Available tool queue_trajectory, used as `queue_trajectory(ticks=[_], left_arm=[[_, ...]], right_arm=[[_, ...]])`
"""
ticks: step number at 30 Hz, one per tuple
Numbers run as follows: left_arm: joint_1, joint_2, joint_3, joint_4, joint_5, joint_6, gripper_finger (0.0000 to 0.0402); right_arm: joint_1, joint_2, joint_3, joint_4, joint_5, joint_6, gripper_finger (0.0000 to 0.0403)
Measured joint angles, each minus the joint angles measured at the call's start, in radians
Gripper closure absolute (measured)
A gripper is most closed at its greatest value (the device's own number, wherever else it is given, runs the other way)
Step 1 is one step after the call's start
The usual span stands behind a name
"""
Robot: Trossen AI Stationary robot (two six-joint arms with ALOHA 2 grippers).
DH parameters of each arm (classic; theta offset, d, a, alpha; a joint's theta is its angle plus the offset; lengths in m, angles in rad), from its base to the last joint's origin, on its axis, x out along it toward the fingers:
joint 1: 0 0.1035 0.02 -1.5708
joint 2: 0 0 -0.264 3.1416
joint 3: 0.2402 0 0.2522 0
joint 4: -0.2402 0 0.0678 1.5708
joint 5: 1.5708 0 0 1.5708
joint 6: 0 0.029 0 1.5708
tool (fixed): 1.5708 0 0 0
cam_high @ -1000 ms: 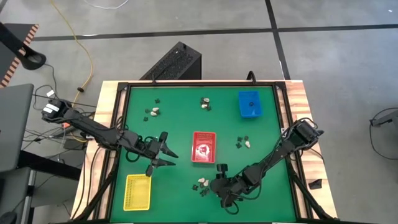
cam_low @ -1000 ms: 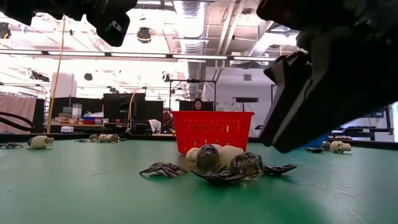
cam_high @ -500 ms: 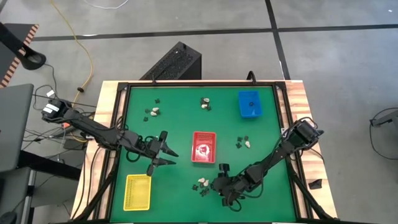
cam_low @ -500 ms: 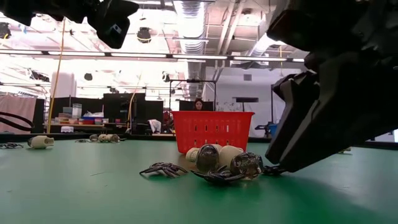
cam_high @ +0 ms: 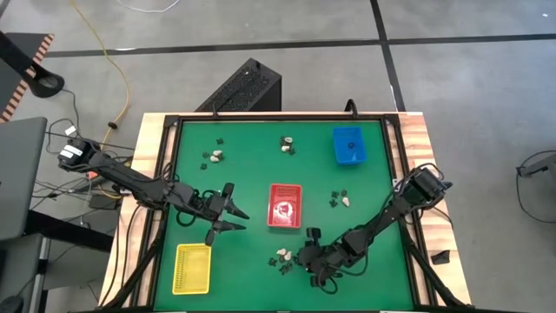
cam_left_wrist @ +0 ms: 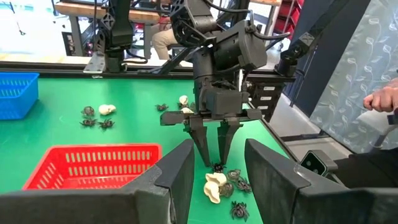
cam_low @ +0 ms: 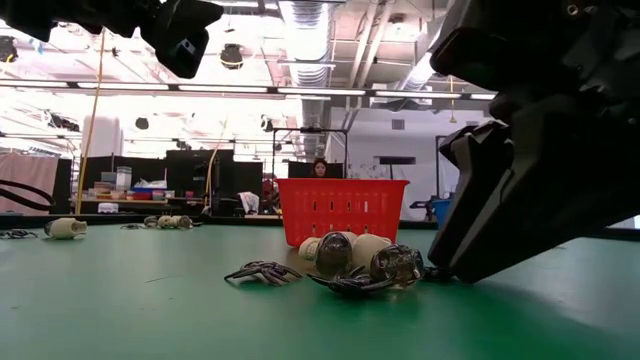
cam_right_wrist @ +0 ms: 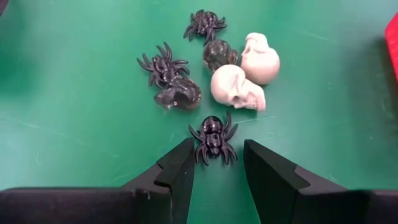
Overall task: Sort Halloween decoration
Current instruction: Put the black spider toy into the red bin
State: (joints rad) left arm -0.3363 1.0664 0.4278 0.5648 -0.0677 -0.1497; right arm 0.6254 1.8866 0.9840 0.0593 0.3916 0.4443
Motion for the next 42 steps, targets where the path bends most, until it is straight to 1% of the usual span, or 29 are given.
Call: queue_trajectory(ticks=[16, 27, 29, 33, 36, 42], left_arm=[[0.000, 0.000, 0.000, 0.001, 0.000, -0.002, 0.0271], [0.000, 0.000, 0.000, 0.001, 0.000, -0.003, 0.0271], [0.000, 0.000, 0.000, 0.001, 0.000, -0.003, 0.0271], [0.000, 0.000, 0.000, 0.001, 0.000, -0.003, 0.0271], [0.000, 0.000, 0.000, 0.001, 0.000, -0.003, 0.0271], [0.000, 0.000, 0.000, 0.001, 0.000, -0.003, 0.0271]], right_arm=[[-0.005, 0.000, 0.001, -0.017, -0.024, 0.027, 0.0236], [-0.006, 0.000, 0.001, -0.017, -0.026, 0.018, 0.0279], [-0.006, 0.000, 0.009, -0.019, -0.028, 0.010, 0.0281], [-0.006, -0.002, 0.046, -0.035, -0.037, -0.064, 0.0281], [-0.011, -0.011, 0.098, -0.105, -0.046, -0.103, 0.0280], [-0.042, -0.022, 0.251, -0.393, -0.053, -0.182, 0.0280]])
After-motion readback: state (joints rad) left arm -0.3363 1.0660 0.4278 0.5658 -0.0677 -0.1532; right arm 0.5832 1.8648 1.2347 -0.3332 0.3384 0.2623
